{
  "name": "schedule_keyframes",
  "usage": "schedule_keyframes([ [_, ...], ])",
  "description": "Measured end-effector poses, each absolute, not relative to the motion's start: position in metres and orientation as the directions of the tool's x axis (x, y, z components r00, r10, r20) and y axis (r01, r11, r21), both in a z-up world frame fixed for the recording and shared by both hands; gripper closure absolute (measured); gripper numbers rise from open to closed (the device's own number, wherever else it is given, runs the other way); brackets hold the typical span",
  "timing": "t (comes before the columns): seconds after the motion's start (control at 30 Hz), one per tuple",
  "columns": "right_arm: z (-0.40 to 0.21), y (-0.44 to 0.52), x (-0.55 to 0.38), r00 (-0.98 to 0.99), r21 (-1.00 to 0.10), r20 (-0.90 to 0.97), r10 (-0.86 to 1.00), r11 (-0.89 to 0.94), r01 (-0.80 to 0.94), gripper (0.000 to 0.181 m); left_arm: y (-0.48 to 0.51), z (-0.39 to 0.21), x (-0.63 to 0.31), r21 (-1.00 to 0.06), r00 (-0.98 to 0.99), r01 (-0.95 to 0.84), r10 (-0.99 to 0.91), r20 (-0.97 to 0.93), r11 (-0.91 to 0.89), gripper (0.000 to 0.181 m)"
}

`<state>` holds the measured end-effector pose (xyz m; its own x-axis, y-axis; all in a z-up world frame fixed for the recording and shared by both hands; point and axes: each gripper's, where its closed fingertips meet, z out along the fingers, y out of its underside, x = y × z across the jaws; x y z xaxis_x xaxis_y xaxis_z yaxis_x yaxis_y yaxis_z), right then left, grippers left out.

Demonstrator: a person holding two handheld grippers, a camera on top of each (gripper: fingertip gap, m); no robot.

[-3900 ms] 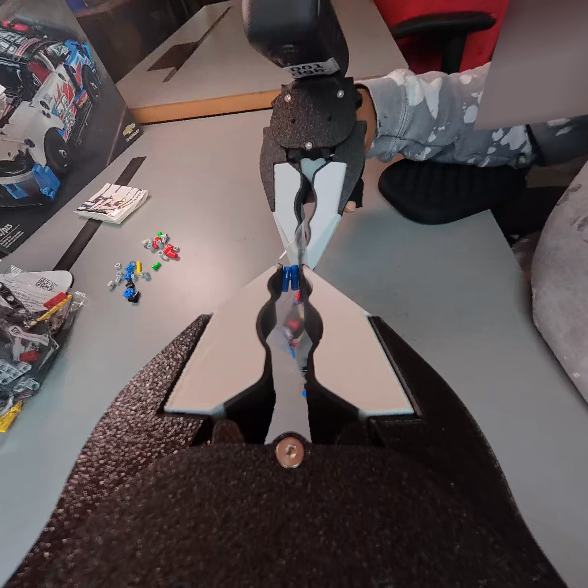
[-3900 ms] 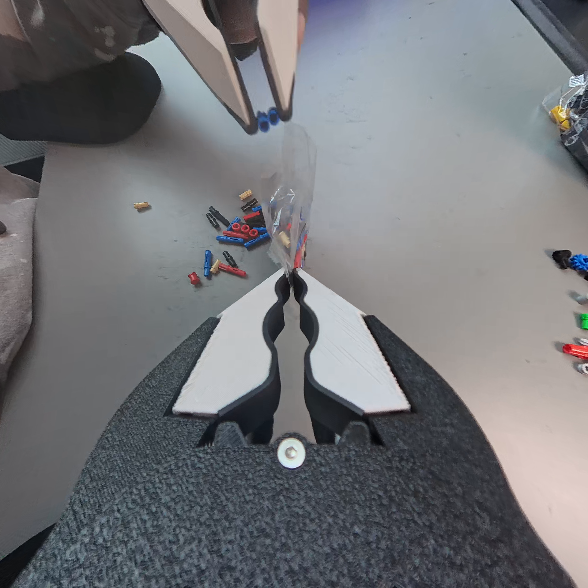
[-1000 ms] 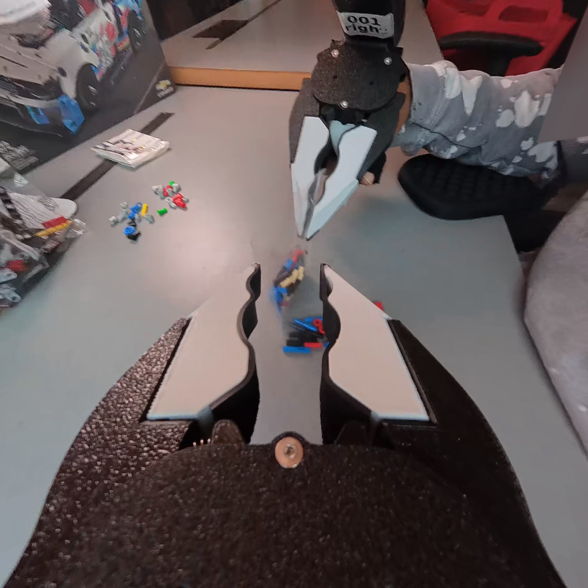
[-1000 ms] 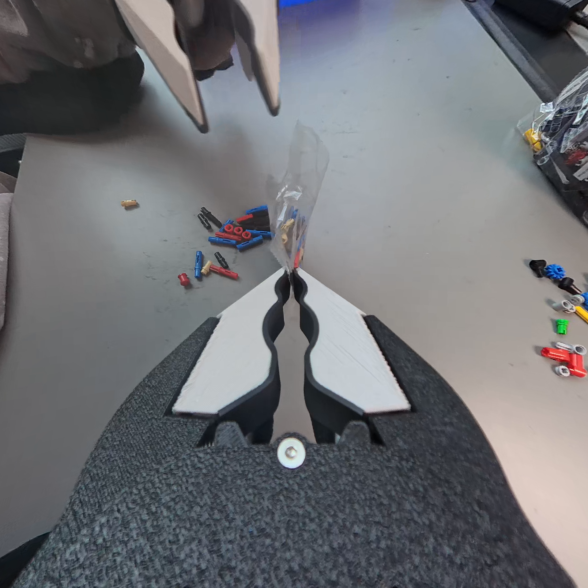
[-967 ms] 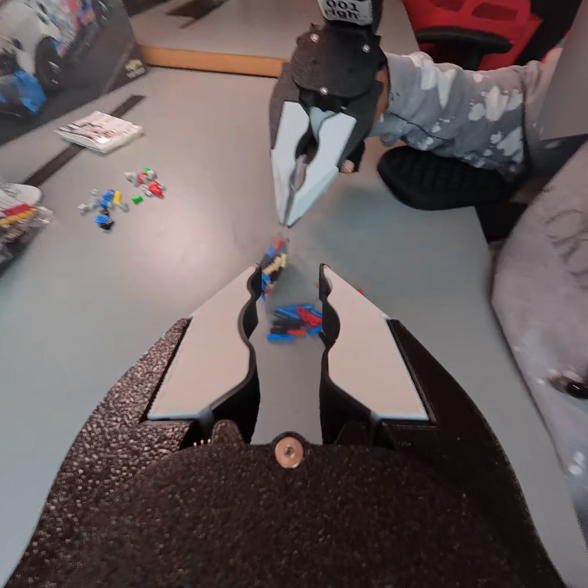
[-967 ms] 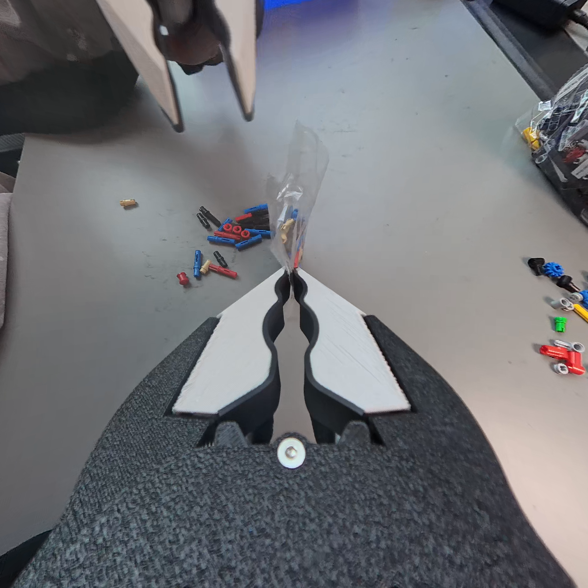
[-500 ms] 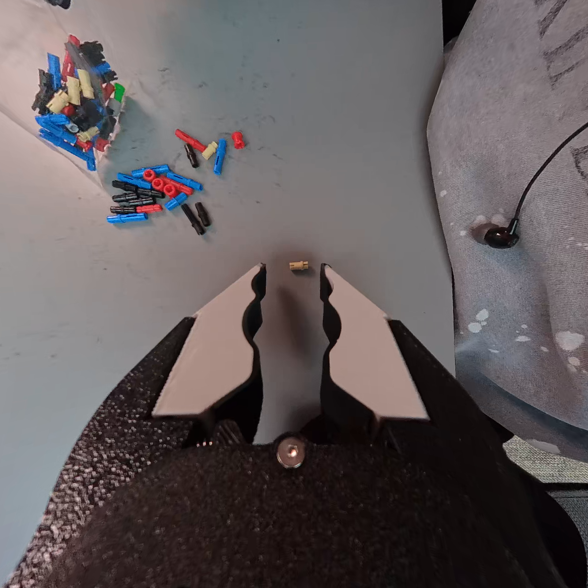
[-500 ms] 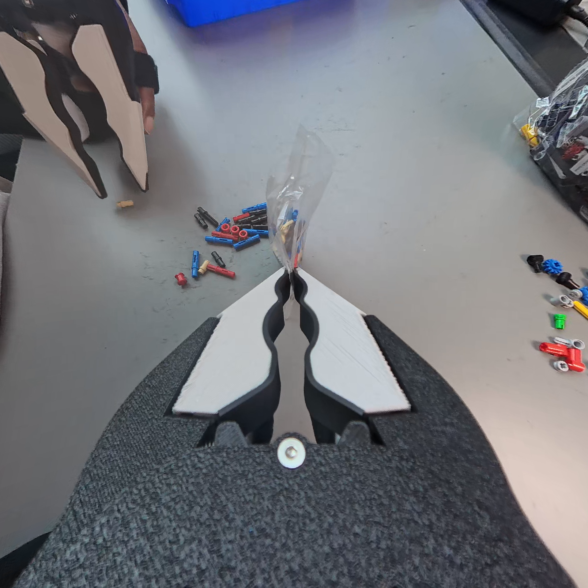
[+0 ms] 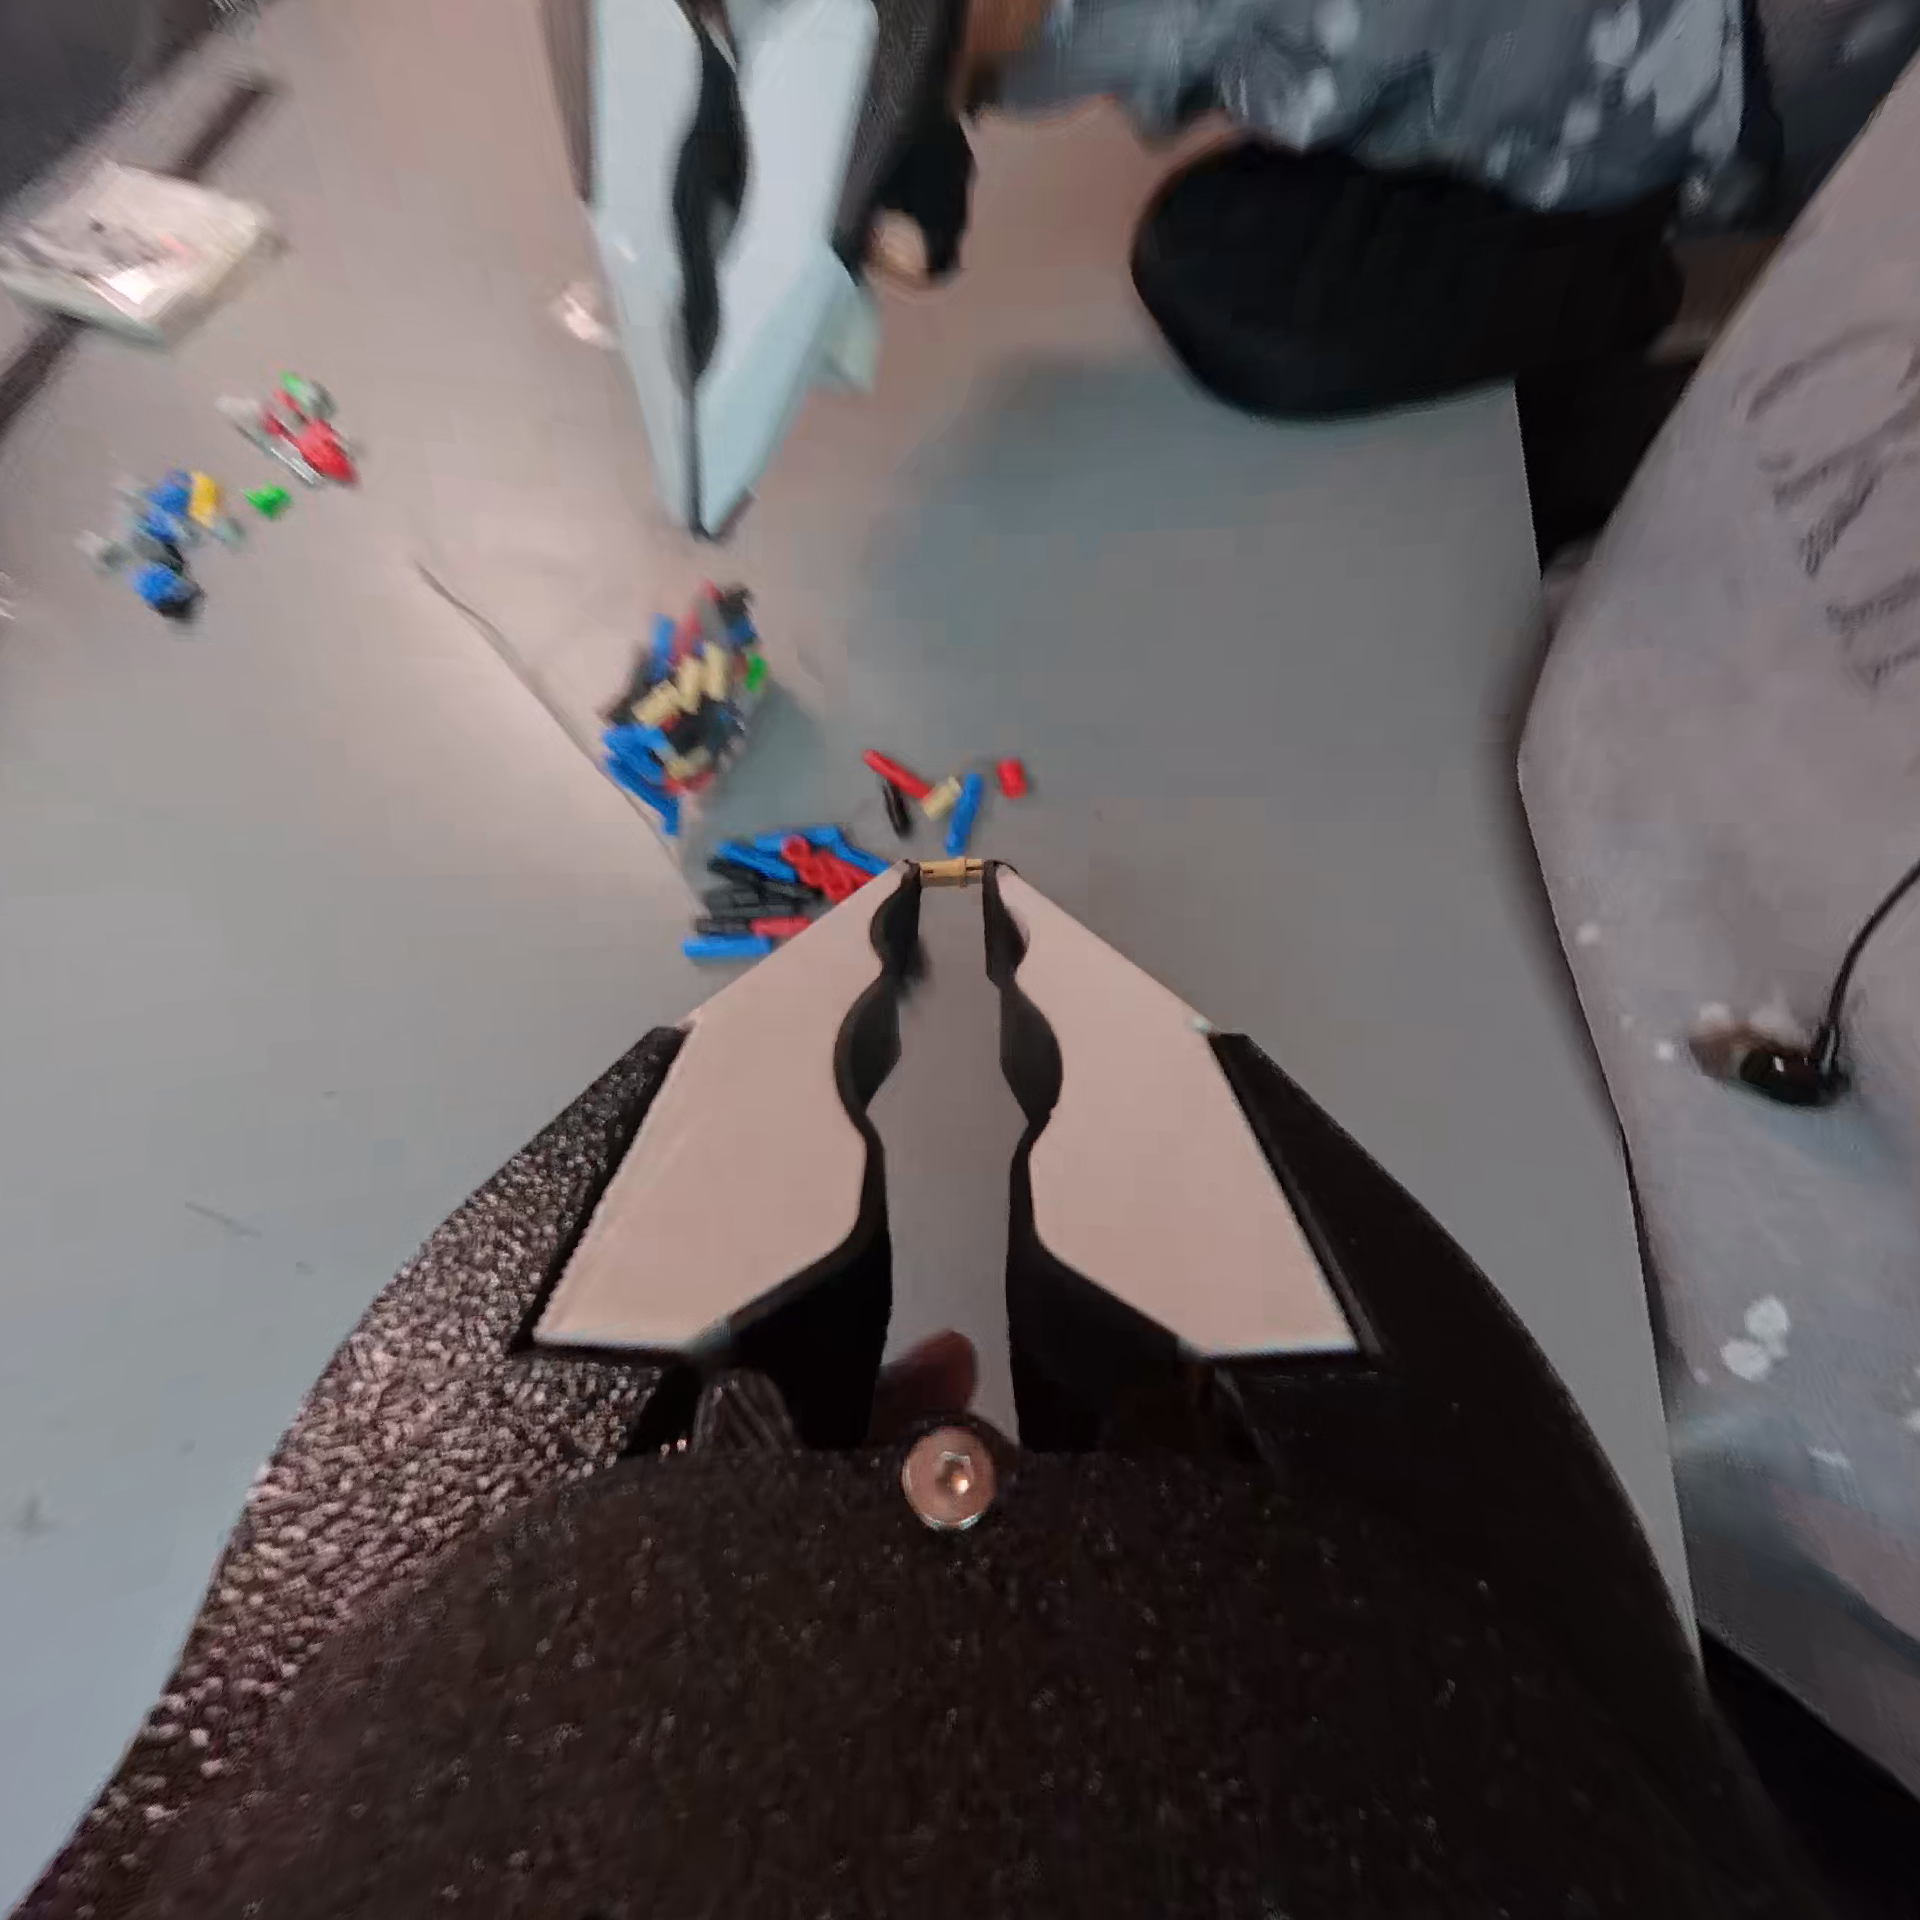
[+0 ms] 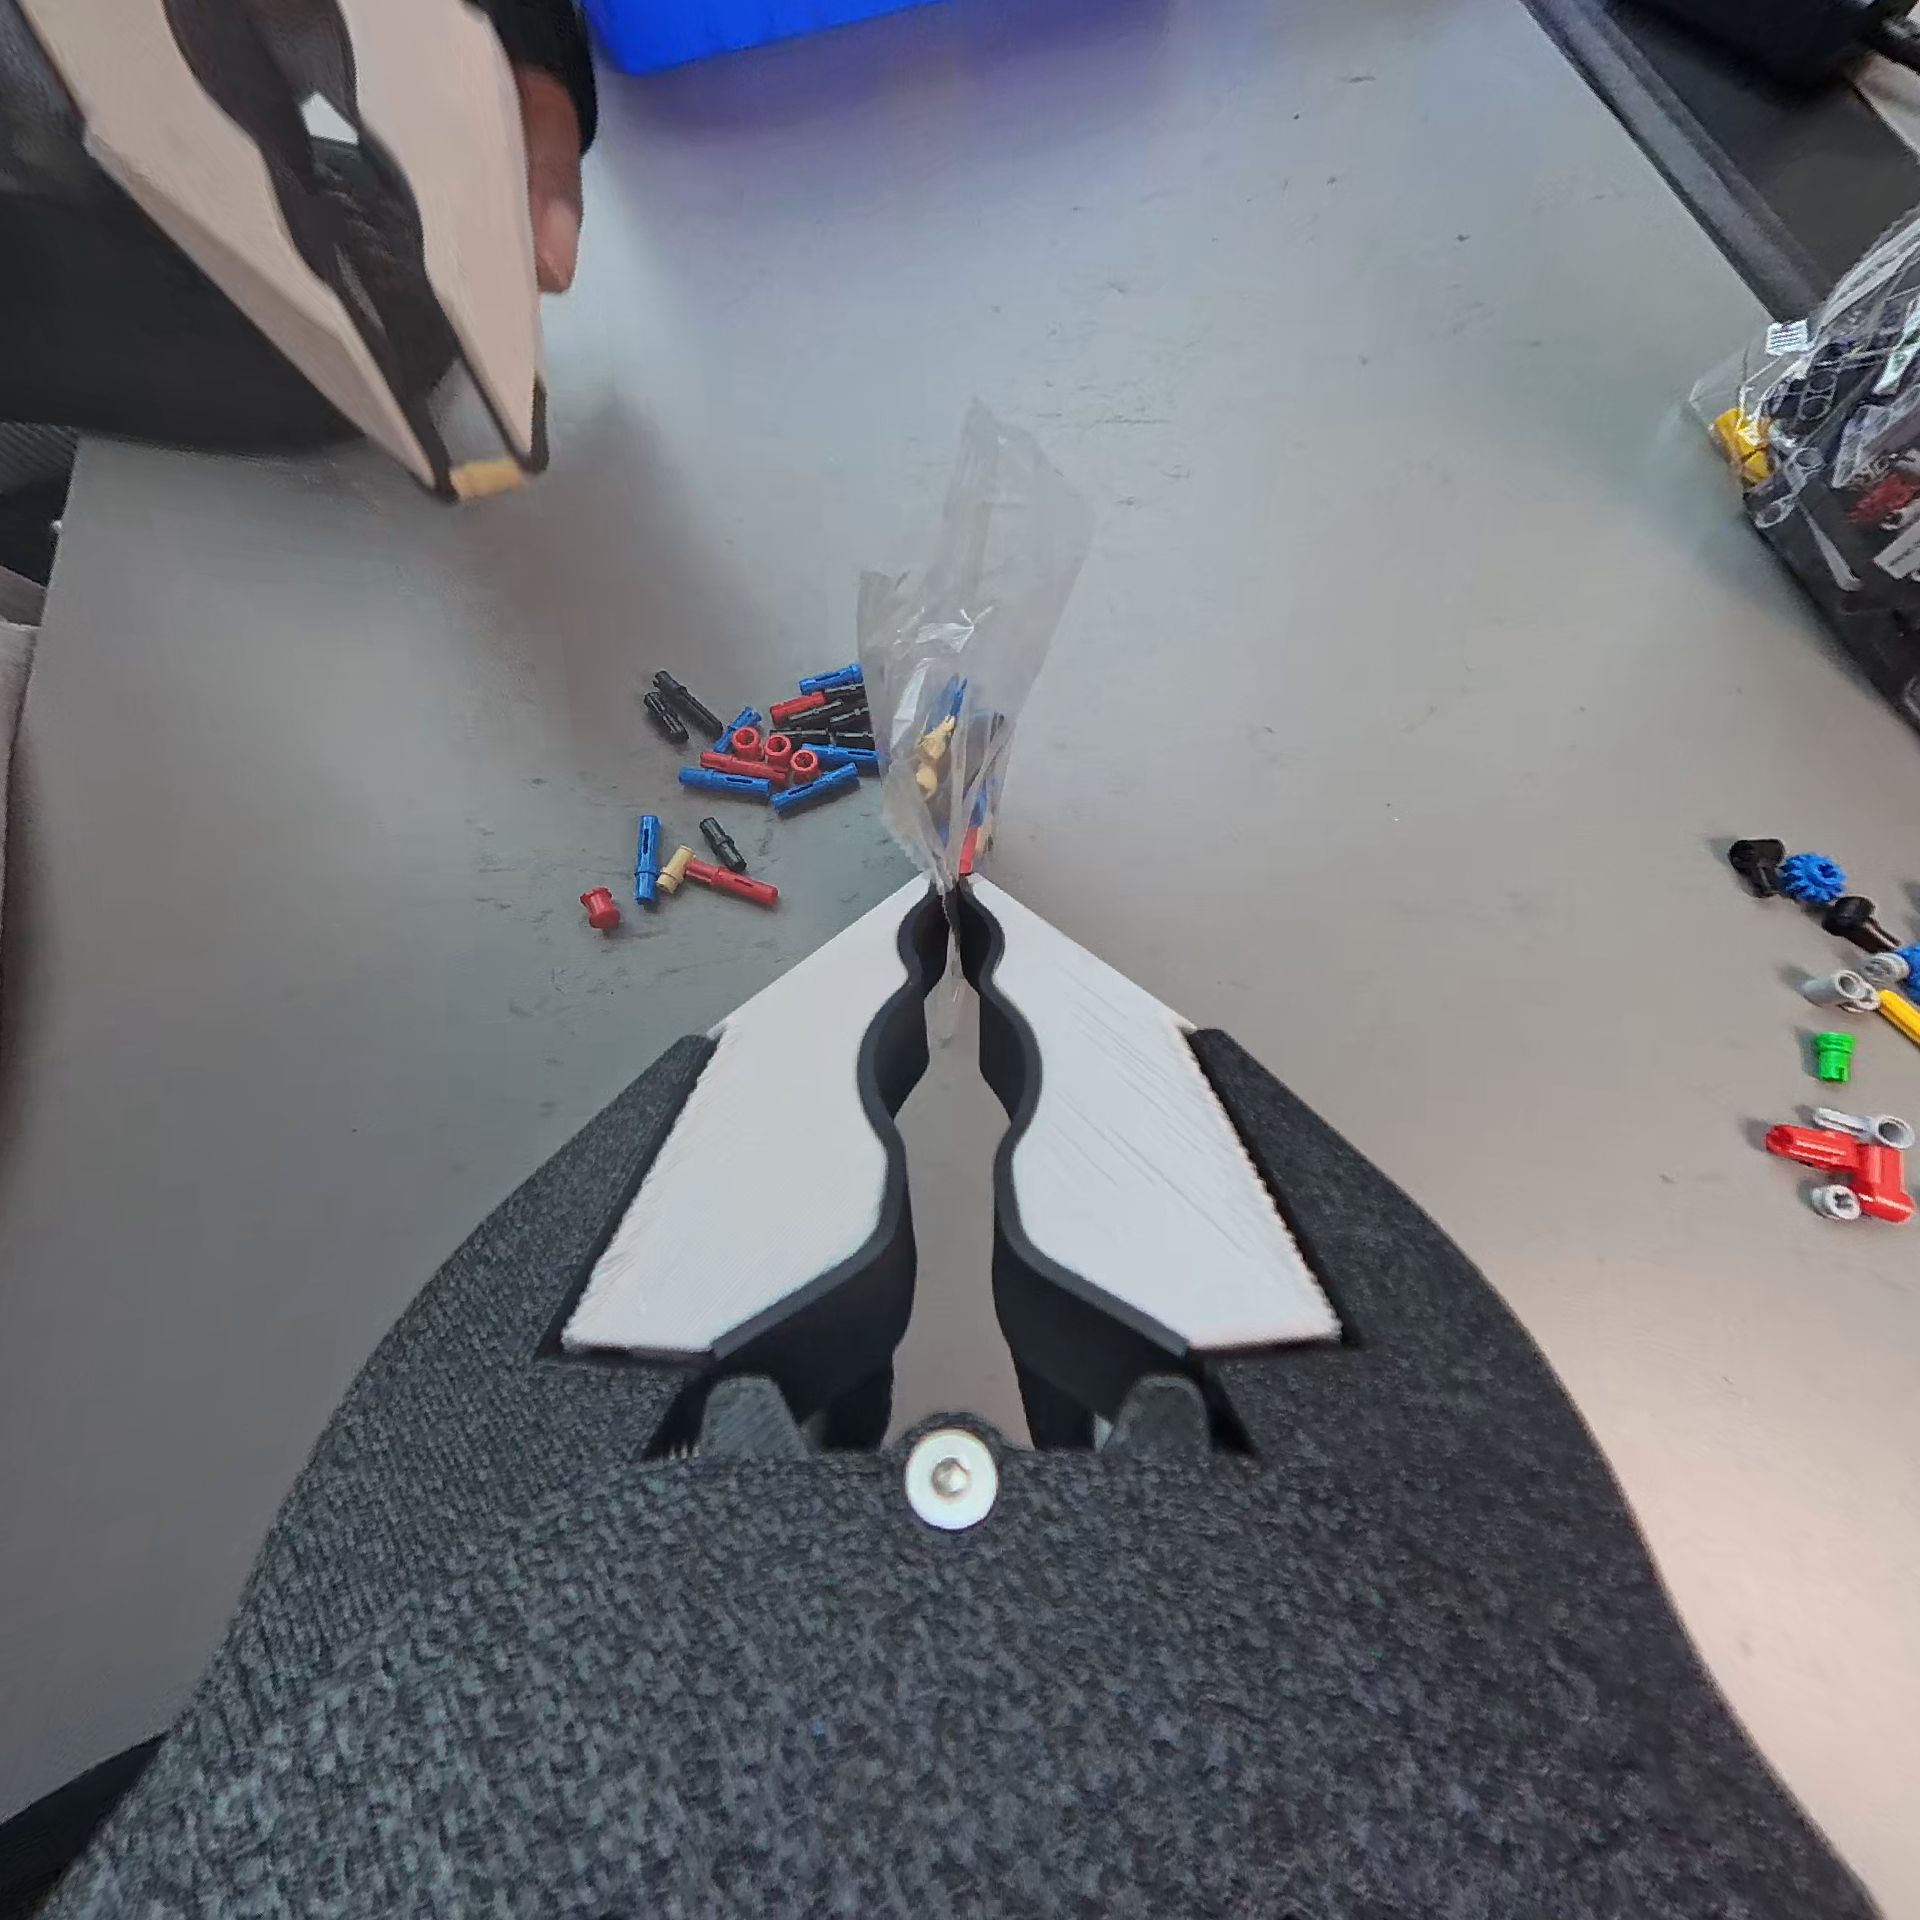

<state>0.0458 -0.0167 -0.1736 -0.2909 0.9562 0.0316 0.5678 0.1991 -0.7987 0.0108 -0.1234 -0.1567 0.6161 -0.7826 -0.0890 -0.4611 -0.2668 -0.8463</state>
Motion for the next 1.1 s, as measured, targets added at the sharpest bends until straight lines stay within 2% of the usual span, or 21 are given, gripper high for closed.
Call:
schedule_keyframes([
  [0.03,-0.174,-0.017,0.046,-0.293,-0.799,0.032,0.956,0.201,0.567,0.181,-0.112,-0.139,0.011,-0.886,0.638,-0.406,-0.763,-0.099,-0.224,0.170],
  [0.17,-0.174,-0.019,0.045,-0.298,-0.798,0.038,0.954,0.208,0.566,0.181,-0.072,-0.101,0.012,-0.943,0.673,-0.299,-0.733,-0.099,-0.148,0.170],
  [0.47,-0.174,-0.021,0.045,-0.304,-0.800,0.043,0.952,0.215,0.560,0.181,-0.027,-0.127,0.018,-0.876,0.640,-0.420,-0.762,-0.100,-0.238,0.170],
  [0.6,-0.174,-0.020,0.045,-0.305,-0.802,0.044,0.951,0.216,0.557,0.180,-0.025,-0.124,0.015,-0.891,0.659,-0.382,-0.749,-0.077,-0.245,0.151],
  [0.73,-0.174,-0.018,0.046,-0.298,-0.800,0.051,0.953,0.218,0.560,0.180,-0.032,-0.118,0.001,-0.916,0.676,-0.303,-0.737,-0.013,-0.262,0.143],
  [0.9,-0.174,-0.007,0.050,-0.272,-0.792,0.061,0.960,0.212,0.572,0.181,-0.060,-0.186,-0.026,-0.784,0.665,-0.447,-0.747,0.031,-0.431,0.143],
  [1.1,-0.174,-0.008,0.048,-0.270,-0.796,0.052,0.961,0.203,0.571,0.180,-0.069,-0.224,-0.022,-0.698,0.620,-0.570,-0.784,-0.021,-0.433,0.146],
])
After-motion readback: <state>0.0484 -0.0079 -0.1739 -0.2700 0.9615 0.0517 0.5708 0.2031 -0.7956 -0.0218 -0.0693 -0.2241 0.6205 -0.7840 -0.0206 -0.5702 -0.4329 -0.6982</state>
